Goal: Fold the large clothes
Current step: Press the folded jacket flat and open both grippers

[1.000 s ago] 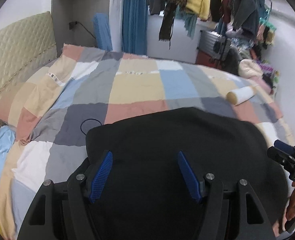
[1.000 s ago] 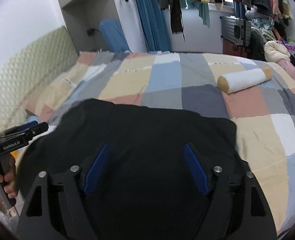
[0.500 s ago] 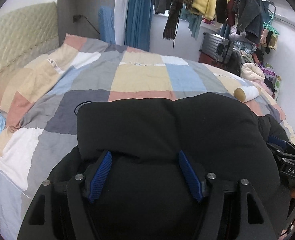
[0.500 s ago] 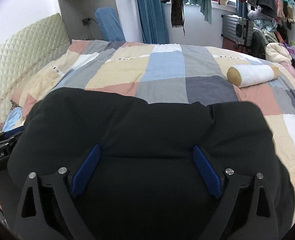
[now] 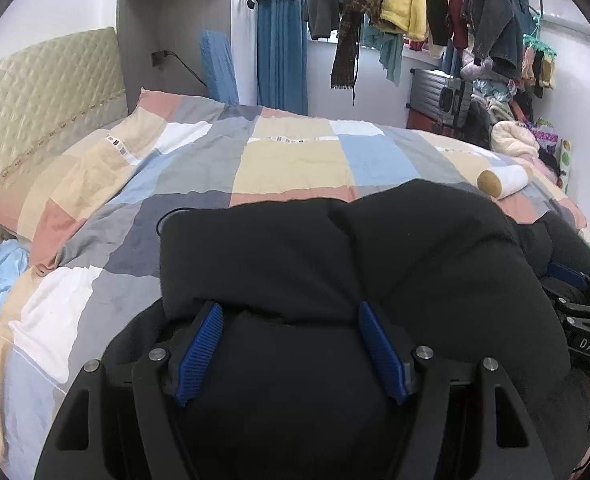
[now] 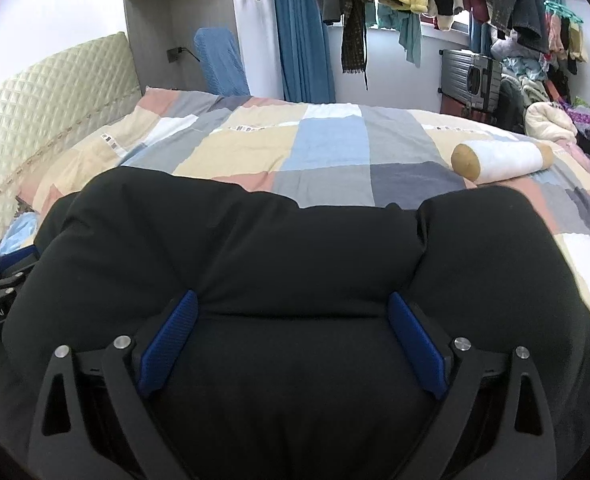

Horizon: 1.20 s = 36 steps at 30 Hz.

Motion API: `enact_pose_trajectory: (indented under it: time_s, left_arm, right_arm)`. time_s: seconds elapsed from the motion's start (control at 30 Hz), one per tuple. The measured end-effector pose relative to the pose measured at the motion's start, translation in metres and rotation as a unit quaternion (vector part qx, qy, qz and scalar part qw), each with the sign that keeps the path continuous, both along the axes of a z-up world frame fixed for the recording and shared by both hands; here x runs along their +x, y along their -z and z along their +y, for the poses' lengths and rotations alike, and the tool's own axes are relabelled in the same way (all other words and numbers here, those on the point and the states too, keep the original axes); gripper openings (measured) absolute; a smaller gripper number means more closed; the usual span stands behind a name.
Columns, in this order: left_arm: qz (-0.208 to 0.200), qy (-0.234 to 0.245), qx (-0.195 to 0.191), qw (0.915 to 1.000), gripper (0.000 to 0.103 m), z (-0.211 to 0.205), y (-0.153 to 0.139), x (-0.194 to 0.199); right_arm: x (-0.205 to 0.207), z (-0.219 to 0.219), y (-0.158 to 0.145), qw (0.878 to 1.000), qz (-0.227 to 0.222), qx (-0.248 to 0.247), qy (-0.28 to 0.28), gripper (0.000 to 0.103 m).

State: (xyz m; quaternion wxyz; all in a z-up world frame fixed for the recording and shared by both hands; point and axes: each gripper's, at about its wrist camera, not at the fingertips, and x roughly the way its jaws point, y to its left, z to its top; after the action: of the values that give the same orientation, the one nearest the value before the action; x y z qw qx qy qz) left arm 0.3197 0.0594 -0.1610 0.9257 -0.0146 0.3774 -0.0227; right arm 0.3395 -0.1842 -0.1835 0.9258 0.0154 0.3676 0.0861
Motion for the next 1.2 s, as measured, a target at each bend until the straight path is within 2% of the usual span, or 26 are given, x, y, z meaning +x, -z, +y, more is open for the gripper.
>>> enact_pose_trajectory:
  time_s: [0.17,0.27,0.47,0.57,0.77,1.0,1.2]
  left_arm:
    - [-0.01,-0.011,-0.017,0.9997,0.07,0.021,-0.007,-0.008]
    - [-0.017,-0.022,-0.022,0.9994,0.07,0.031,-0.009,-0.012]
    - [-0.027,-0.032,0.01,0.999,0.07,0.032,-0.012,-0.016]
    - [-0.027,-0.029,0.028,0.9988,0.07,0.028,-0.01,-0.015]
    - [-0.018,-0.024,0.025,0.9993,0.07,0.026,0.001,-0.014]
    - [-0.004,-0.012,0.009,0.9999,0.072,0.025,0.014,-0.012]
    - [-0.017,-0.018,0.014,0.9996,0.072,0.023,0.017,-0.018]
  right_arm:
    - [-0.007,-0.014,-0.02,1.0,-0.011,0.024,-0.012,0.096]
    - [-0.013,-0.031,-0.03,0.999,-0.027,0.019,0.002,0.096]
    - [-0.023,-0.083,-0.034,0.998,-0.023,0.031,0.058,0.096]
    - [-0.021,-0.103,-0.028,0.997,-0.01,0.034,0.071,0.096]
    - [-0.007,-0.109,0.004,0.996,0.04,0.043,0.067,0.096]
    - [-0.005,-0.11,0.019,0.995,0.05,0.056,0.064,0.1]
    - [-0.006,-0.107,0.025,0.995,0.05,0.055,0.065,0.102]
